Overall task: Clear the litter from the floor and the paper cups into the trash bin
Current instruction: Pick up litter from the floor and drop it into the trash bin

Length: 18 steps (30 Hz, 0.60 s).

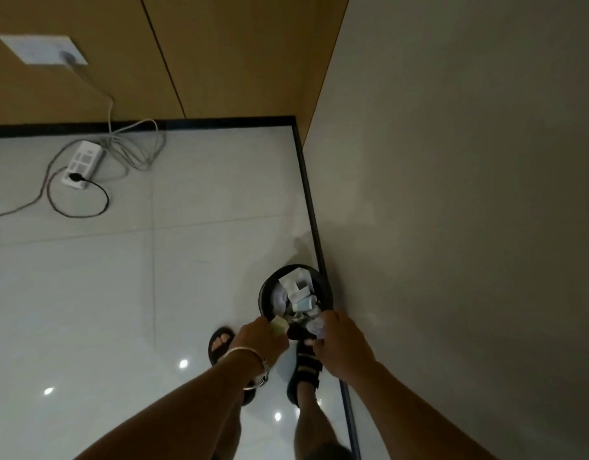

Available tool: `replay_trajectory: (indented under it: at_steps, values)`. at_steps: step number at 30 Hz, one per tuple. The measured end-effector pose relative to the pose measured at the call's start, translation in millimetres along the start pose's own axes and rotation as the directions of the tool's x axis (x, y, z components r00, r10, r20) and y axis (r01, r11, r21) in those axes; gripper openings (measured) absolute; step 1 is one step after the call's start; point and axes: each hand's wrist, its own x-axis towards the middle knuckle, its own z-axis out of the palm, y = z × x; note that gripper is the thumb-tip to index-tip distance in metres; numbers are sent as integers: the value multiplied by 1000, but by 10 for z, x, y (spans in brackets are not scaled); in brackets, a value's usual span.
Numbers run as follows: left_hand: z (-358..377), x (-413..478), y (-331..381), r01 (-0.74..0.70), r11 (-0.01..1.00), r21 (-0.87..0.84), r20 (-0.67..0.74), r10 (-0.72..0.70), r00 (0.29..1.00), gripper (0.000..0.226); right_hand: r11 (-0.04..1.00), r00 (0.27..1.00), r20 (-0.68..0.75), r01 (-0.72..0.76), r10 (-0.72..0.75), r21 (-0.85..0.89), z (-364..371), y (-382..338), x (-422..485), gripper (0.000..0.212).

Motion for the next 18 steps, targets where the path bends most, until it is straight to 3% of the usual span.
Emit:
replay_trajectory:
  at_steps: [2,6,10,14,18]
  values:
    - [198,554,0,-61,997,-39,78,63,995,28,1000,1000,14,3,-3,-3,246,193,501,41]
    - [663,1637,21,29,997,-70,35,-27,999,33,999,999,31,-17,19,-46,760,602,1402,47]
    - [1057,2240,-167,77,992,-105,39,-73,997,42,998,996,71,-56,54,22,1278,849,1885,59]
    - [1185,2328,-403,141,978,-156,69,-131,989,33,983,991,116,-86,67,163,1539,877,1969,87]
    - [968,1922,-517,171,967,-189,54,-164,985,48,977,990,56,-135,127,165,1346,791,1718,73]
